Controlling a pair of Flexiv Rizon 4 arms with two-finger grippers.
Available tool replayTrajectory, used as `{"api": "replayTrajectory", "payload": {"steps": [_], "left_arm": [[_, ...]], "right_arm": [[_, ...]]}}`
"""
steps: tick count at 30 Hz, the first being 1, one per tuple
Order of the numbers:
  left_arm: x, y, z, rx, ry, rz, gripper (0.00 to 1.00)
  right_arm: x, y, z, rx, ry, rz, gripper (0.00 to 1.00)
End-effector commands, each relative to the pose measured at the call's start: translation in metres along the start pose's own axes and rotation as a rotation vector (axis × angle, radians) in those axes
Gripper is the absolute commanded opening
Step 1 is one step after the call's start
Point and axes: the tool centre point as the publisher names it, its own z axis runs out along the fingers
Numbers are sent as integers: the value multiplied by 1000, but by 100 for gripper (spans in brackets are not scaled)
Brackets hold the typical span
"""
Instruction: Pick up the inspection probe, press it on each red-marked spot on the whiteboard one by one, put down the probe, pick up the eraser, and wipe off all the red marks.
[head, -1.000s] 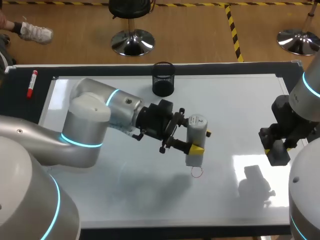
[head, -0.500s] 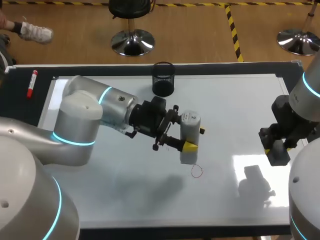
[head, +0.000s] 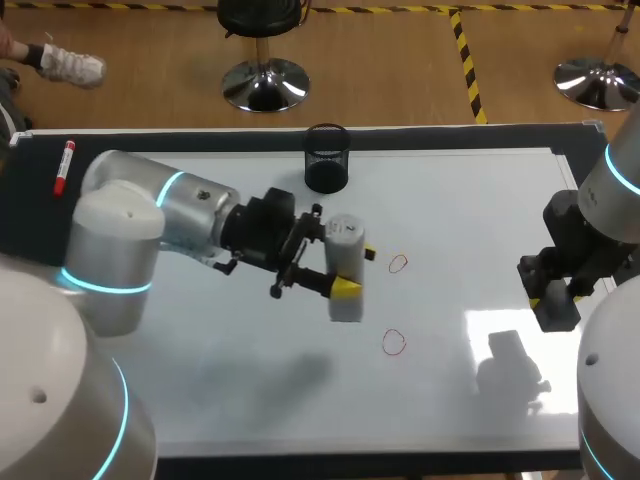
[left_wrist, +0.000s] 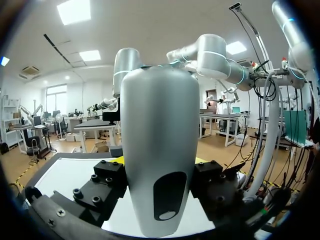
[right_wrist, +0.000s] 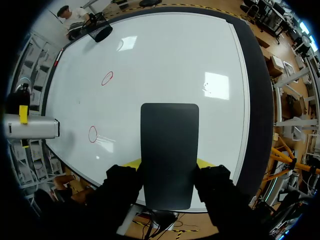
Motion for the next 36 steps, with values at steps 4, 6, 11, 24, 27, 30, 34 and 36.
{"api": "replayTrajectory", "payload": {"steps": [4,6,11,24,27,30,34,36], "left_arm": [[23,-10,-38,-14,-49,5,0],[27,-11,-47,-5,-54,8,0],[38,-13,-68,-18,-78,2,0],[59,-16,-100,1,-123,14,0],[63,-15,-108,16,-133,19,0],[69,-14,-117,14,-139,19,0],[76,-10,-130,9,-144,10,0],[79,-8,-135,4,-150,5,0]], "right_arm": [[-1,-1,-1,-2,3,-1,0],[-1,-1,-1,-2,3,-1,0],[-1,-1,-1,-2,3,-1,0],[-1,-1,-1,-2,3,-1,0],[-1,-1,-1,-2,3,-1,0],[-1,-1,-1,-2,3,-1,0],[-1,-1,-1,-2,3,-1,0],[-1,-1,-1,-2,3,-1,0]]}}
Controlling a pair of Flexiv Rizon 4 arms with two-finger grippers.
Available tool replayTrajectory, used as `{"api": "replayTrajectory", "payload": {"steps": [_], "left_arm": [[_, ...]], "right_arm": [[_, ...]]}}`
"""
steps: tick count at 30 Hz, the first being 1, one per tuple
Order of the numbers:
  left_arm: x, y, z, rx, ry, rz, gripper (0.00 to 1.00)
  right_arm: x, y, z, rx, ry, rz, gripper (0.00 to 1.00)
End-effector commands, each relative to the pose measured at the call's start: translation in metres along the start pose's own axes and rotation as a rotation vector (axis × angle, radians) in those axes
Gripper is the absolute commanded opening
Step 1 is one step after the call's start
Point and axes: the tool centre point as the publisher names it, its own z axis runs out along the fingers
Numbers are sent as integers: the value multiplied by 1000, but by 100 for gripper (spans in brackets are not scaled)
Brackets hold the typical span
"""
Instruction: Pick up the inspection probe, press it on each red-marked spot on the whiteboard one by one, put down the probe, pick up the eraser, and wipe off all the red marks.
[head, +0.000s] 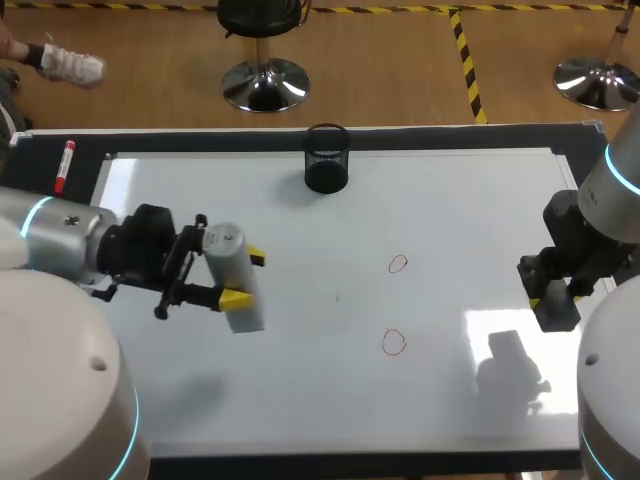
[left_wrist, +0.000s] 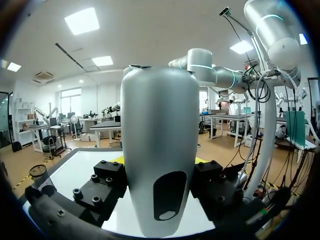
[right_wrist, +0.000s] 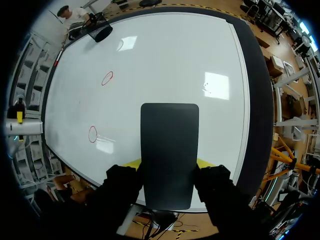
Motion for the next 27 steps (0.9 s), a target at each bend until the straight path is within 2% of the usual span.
{"api": "replayTrajectory", "payload": {"steps": [1,20,27], "left_arm": [[11,-1,-18,-2,-17,-1,0],[31,10,-65,-9,-82,-19,0],[35,10,-71,-8,-94,-23,0]], "right_arm": [[-1,-1,-1,-2,3,-2,0],[-1,-1,-1,-2,3,-2,0],[-1,-1,-1,-2,3,-2,0]]}}
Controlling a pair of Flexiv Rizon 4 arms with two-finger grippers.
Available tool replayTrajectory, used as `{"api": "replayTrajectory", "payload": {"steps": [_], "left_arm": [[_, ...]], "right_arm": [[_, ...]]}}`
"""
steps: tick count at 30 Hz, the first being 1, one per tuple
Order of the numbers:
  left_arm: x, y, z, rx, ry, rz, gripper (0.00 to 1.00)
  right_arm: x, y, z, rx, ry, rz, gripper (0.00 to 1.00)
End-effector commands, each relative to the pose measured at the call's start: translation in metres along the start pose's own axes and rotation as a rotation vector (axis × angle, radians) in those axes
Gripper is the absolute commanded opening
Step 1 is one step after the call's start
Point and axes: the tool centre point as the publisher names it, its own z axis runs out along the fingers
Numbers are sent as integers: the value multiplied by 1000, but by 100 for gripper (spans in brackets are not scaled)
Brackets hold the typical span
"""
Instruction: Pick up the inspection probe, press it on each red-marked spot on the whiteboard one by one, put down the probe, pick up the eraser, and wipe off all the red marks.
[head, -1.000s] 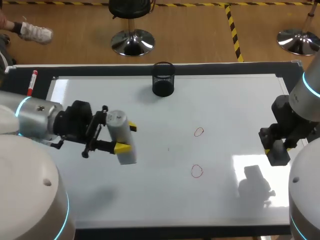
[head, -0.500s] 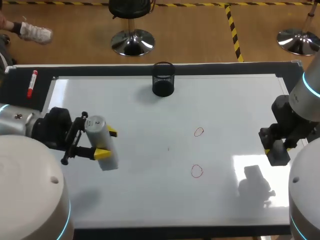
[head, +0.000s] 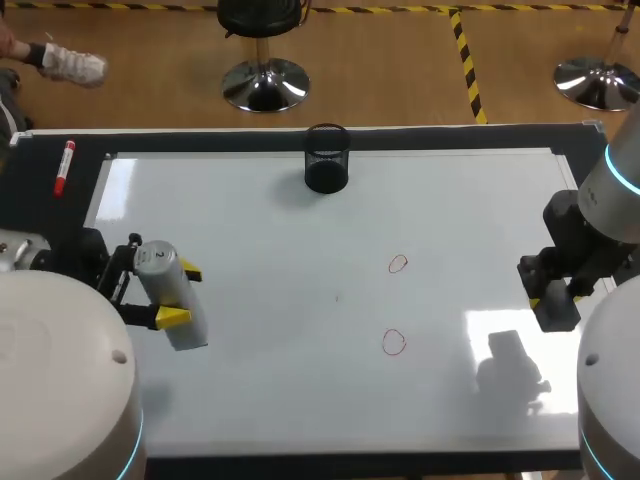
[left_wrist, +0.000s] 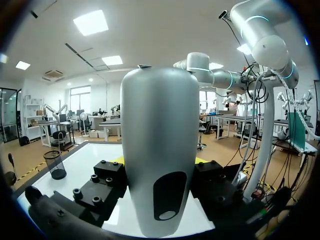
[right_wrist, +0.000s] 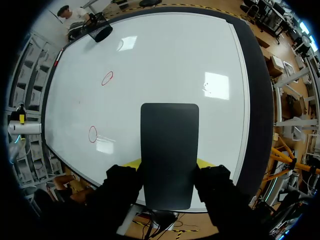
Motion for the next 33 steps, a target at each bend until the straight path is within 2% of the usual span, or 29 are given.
{"api": "replayTrajectory", "payload": {"steps": [1,28,33], "left_arm": [[5,-3,-3,-2,-8,2,0],[5,-3,-3,-2,-8,2,0],[5,-3,-3,-2,-8,2,0]], "right_arm": [[-1,-1,-1,-2,3,-1,0],[-1,-1,-1,-2,3,-1,0],[2,-12,1,-8,2,9,0]]}}
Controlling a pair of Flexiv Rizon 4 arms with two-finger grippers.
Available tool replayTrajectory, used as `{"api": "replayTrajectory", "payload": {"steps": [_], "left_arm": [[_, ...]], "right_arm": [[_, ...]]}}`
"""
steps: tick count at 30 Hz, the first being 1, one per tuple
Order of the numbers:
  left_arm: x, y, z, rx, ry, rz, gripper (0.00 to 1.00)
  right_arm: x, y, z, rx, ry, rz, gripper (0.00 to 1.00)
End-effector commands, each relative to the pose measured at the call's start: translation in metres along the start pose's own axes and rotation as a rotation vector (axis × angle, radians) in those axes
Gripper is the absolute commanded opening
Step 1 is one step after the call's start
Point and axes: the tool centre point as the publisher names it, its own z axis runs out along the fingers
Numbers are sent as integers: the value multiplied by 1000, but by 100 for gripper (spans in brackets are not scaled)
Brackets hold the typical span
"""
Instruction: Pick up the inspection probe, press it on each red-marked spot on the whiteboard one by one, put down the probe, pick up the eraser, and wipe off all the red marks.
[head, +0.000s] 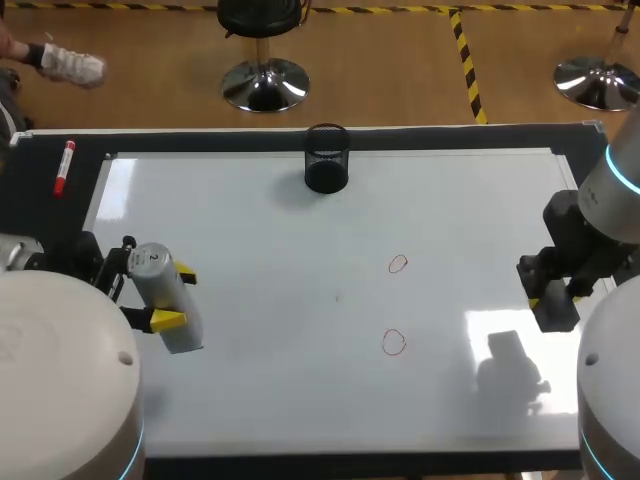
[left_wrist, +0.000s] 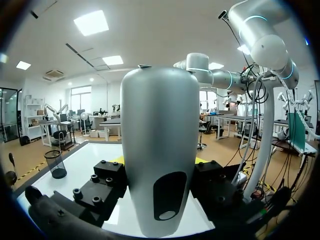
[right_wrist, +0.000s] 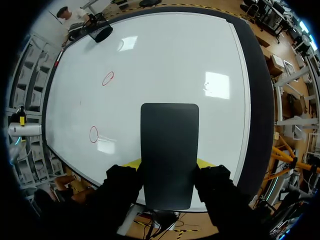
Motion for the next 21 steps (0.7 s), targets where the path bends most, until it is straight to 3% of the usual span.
{"api": "replayTrajectory", "payload": {"steps": [1,9,21], "left_arm": [[1,-1,0,0,-3,3,0],[1,-1,0,0,-3,3,0],[1,-1,0,0,-3,3,0]], "right_arm": [[2,-12,0,-9,-5,5,0],[17,-30,0,14,-5,44,0],[64,-45,13,23,-79,80,0]]}}
